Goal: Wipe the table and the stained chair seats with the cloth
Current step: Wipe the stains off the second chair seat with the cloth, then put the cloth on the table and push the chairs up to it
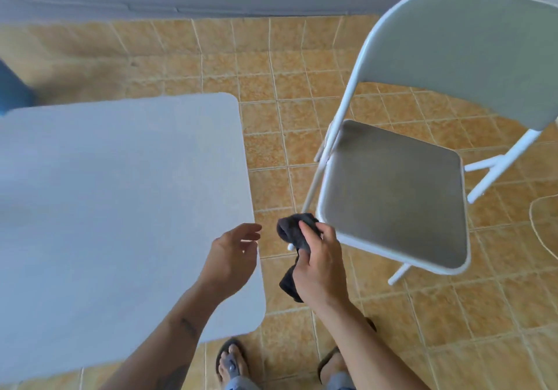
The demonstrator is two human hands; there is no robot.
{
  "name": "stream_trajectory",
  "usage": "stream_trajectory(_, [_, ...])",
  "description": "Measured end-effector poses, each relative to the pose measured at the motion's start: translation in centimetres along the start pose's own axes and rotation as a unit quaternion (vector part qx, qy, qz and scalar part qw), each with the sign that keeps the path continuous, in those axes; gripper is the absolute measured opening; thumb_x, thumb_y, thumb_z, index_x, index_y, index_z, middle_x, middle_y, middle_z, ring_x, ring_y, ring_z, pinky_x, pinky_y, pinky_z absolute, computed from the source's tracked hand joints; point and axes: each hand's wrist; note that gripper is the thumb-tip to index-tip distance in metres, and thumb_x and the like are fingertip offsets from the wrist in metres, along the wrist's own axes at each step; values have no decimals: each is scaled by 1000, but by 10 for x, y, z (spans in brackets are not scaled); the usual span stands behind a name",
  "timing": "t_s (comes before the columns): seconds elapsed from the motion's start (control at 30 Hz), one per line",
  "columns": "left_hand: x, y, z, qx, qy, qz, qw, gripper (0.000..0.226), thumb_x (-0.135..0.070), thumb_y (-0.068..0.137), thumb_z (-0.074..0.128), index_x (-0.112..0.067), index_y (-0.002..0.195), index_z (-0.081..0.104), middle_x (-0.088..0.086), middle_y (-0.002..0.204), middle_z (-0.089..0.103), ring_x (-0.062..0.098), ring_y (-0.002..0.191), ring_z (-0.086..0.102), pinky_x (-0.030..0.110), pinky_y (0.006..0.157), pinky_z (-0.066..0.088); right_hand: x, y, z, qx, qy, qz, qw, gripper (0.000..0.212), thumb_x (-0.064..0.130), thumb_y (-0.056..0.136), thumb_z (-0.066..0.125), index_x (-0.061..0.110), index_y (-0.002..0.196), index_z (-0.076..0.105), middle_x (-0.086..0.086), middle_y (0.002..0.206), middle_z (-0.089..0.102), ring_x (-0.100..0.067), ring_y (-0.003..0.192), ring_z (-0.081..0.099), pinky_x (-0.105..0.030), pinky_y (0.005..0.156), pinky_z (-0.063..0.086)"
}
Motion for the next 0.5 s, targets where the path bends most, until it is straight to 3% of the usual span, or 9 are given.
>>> stream_trajectory(0.1, [22, -14, -50, -50, -51, -38, 997, 37, -7, 90, 47, -28, 114, 67, -12, 102, 72, 8, 97, 68, 25, 81, 52, 54, -16, 37, 45, 22, -44, 998, 50, 8, 94, 51, 22, 142, 49, 2, 143, 38, -21, 128, 41, -36, 105, 42])
stream_trajectory(0.23, [59, -14, -93, -81, -64, -83, 991, 35, -11, 89, 48, -29, 112, 67, -10, 103, 74, 10, 95, 69, 23, 75, 51, 91, -20, 72, 159, -43, -39, 986, 51, 31, 92, 53, 32, 142, 45, 3, 145, 37, -24, 127, 43, -44, 107, 34])
stream_trajectory(0.33, [88, -13, -107, -75, -23, -116, 990, 33, -10, 93, 50, -24, 120, 63, -3, 111, 71, 12, 88, 65, 19, 65, 46, 92, -10, 84, 202, -64, 7, 977, 41, 26, 93, 49, 29, 133, 54, -3, 135, 50, -28, 123, 50, -44, 105, 39])
stream_trajectory(0.5, [116, 3, -104, -67, -11, -125, 990, 45, -13, 91, 55, -20, 135, 53, 4, 122, 64, 20, 100, 63, 23, 75, 49, 81, 23, 94, 216, -56, 77, 972, 47, 17, 95, 46, 22, 142, 46, -7, 137, 54, -28, 125, 50, -37, 101, 42])
Point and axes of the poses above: each hand's wrist, its own y-axis towards the middle knuckle, its own z-axis out of the palm, x = y × z
